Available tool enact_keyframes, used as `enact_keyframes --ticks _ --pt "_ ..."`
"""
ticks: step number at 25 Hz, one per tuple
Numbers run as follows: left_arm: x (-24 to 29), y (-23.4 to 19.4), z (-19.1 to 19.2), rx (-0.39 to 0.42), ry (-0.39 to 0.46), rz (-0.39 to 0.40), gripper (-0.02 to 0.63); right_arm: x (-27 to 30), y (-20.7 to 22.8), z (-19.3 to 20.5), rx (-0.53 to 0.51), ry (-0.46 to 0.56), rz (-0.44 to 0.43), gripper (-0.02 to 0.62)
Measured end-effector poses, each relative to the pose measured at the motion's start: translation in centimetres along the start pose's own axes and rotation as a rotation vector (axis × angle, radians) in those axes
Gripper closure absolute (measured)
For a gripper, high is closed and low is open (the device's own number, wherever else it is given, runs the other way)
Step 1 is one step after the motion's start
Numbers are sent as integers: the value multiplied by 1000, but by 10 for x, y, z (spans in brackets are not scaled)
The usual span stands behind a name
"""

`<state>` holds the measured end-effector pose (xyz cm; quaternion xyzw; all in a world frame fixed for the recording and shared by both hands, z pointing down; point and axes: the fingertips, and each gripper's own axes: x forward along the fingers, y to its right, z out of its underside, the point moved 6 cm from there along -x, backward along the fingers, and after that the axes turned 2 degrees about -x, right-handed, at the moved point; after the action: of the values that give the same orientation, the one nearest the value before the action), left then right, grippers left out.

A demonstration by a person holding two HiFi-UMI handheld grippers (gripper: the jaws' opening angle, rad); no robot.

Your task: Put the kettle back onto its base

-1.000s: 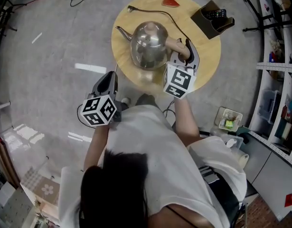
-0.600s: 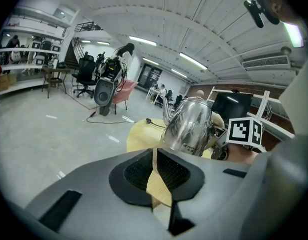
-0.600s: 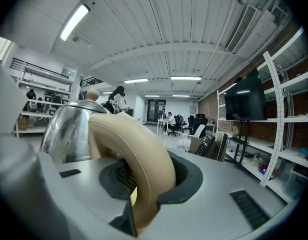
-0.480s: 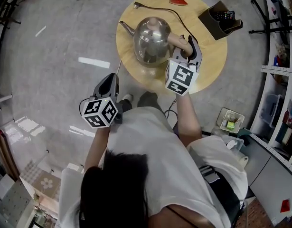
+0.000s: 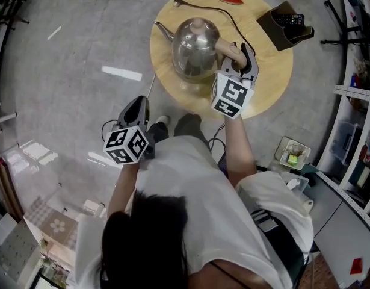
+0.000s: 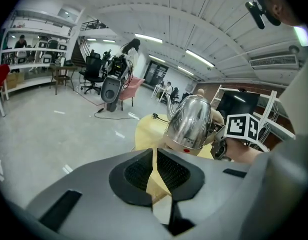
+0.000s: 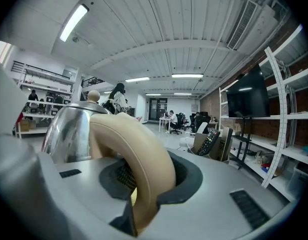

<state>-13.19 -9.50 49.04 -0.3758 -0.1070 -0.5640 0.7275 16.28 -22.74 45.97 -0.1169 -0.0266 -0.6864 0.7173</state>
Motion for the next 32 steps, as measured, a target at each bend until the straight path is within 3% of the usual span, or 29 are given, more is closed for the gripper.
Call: enact_keyframes --ticks 32 --pt "-3 -16 7 -10 -24 -23 560 -9 -15 27 -16 -50 13 503"
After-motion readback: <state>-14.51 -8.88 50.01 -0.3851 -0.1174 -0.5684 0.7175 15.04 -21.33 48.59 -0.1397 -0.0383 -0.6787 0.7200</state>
